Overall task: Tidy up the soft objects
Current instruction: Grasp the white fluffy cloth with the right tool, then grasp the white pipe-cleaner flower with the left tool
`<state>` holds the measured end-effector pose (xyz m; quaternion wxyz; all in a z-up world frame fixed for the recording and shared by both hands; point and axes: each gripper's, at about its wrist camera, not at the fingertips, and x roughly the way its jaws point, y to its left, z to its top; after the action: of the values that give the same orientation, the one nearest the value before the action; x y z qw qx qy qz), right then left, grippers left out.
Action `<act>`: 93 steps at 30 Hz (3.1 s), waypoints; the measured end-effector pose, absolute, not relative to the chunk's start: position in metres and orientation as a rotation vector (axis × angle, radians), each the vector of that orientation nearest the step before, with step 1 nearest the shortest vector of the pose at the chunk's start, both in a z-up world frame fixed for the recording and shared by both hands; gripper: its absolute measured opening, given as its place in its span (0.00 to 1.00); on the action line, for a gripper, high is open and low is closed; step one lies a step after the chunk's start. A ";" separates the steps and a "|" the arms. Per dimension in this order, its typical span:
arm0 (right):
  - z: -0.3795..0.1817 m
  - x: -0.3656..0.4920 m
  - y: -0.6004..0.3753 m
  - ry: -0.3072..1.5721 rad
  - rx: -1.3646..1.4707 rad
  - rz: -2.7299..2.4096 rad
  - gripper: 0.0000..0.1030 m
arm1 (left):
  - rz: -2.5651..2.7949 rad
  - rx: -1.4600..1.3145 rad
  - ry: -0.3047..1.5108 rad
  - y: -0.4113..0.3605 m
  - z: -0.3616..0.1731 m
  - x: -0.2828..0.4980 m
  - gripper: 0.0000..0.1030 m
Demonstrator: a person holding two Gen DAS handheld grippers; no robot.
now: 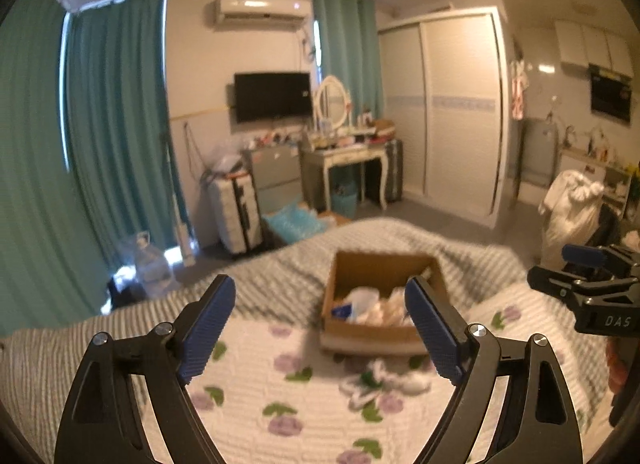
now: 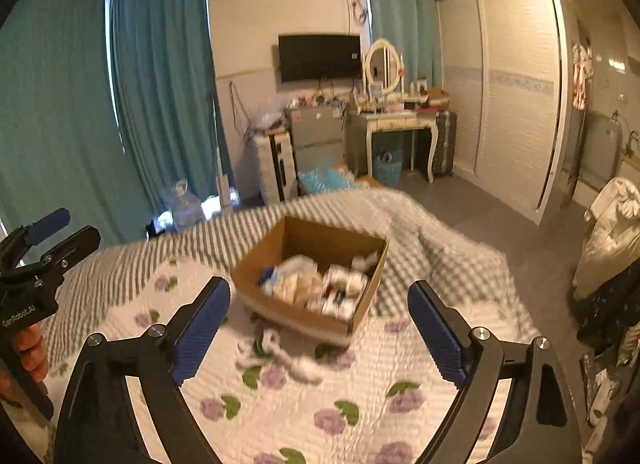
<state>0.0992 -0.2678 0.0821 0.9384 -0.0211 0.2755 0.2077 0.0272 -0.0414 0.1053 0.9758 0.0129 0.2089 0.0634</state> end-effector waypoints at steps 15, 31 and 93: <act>-0.130 0.180 -0.222 0.889 -0.110 0.470 0.76 | 0.085 0.000 0.755 -0.052 -0.078 0.099 0.85; -0.164 0.203 -0.210 0.925 -0.097 0.536 0.35 | -0.017 0.102 0.873 -0.068 -0.132 0.131 0.85; -0.136 0.213 -0.275 0.835 0.097 0.431 0.35 | -0.113 -0.063 0.899 -0.074 -0.155 0.188 0.57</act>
<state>0.2133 -0.2747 -0.1359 0.8904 0.0465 0.4023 0.2078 0.1883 -0.0745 -0.1550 0.8986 -0.0302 0.4343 -0.0544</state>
